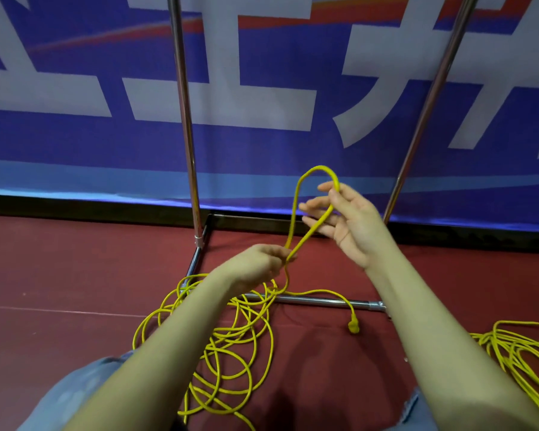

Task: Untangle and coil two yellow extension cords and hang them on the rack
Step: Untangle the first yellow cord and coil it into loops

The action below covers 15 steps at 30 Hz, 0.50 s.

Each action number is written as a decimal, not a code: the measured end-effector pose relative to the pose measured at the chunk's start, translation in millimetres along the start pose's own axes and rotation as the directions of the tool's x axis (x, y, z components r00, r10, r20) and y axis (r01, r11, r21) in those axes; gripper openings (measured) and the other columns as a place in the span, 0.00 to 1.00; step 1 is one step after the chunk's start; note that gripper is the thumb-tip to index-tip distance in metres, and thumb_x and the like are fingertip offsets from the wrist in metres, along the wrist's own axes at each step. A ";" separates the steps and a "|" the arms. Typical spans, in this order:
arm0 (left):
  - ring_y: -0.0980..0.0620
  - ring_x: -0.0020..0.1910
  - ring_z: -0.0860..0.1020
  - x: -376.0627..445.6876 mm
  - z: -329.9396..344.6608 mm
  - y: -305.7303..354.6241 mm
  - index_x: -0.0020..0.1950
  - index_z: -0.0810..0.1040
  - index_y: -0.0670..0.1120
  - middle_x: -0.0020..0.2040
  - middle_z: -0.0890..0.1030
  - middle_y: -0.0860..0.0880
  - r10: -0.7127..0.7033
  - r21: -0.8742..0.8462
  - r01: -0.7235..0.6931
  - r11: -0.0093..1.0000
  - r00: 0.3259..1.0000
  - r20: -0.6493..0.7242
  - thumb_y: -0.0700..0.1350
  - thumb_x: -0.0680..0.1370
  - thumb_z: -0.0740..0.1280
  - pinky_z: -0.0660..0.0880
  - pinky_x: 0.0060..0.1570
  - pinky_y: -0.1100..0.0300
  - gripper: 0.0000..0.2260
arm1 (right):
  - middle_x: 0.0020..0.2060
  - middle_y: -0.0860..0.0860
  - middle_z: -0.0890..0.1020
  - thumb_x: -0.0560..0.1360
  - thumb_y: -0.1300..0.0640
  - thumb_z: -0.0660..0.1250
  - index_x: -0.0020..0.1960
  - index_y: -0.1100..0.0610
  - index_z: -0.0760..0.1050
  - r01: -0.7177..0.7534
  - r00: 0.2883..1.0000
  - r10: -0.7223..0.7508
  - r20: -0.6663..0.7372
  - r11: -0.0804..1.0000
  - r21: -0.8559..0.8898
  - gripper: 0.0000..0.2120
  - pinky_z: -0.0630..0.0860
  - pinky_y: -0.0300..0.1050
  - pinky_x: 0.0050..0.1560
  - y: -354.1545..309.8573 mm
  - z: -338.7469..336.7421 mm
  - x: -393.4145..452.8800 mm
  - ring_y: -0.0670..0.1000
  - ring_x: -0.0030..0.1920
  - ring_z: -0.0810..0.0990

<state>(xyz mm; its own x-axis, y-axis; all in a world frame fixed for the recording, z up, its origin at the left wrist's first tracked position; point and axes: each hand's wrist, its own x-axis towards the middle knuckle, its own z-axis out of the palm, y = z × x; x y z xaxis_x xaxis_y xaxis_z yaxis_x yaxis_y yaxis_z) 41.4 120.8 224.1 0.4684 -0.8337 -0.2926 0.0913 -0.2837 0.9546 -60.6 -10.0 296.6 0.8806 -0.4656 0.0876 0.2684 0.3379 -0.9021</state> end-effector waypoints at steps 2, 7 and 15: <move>0.59 0.39 0.74 -0.5 2.4 -3.5 0.55 0.77 0.44 0.45 0.77 0.50 0.056 0.063 -0.056 0.996 0.998 0.000 0.29 0.74 0.63 0.69 0.42 0.66 0.14 | 0.34 0.53 0.83 0.82 0.60 0.54 0.50 0.58 0.72 0.040 0.999 -0.036 -0.030 0.990 0.137 0.08 0.81 0.50 0.49 -3.7 0.9 0.9 0.53 0.44 0.84; 0.56 0.44 0.80 -1.0 7.7 -0.2 0.50 0.79 0.45 0.44 0.83 0.51 0.090 -0.120 -0.102 0.988 0.991 -0.097 0.38 0.79 0.62 0.75 0.44 0.65 0.07 | 0.41 0.54 0.85 0.82 0.58 0.53 0.50 0.58 0.73 0.101 0.990 -0.064 -0.122 0.942 0.321 0.10 0.80 0.49 0.52 -7.0 -7.4 8.1 0.52 0.48 0.84; 0.47 0.41 0.84 -7.2 -5.3 37.3 0.51 0.76 0.42 0.43 0.85 0.44 0.178 -0.688 -0.245 0.682 0.969 -0.169 0.40 0.81 0.57 0.81 0.42 0.55 0.08 | 0.49 0.55 0.83 0.81 0.51 0.55 0.51 0.57 0.77 -0.343 0.916 0.402 -0.008 0.769 -0.539 0.14 0.72 0.44 0.52 32.2 -28.1 -7.0 0.52 0.50 0.80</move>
<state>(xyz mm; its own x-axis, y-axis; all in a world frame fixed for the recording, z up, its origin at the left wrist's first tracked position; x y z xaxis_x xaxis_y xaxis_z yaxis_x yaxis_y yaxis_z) 46.1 118.7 262.1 0.6187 -0.7787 -0.1037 0.5523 0.3373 0.7624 -69.1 -18.8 255.1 0.9109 -0.2975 -0.2858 -0.3057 -0.0213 -0.9519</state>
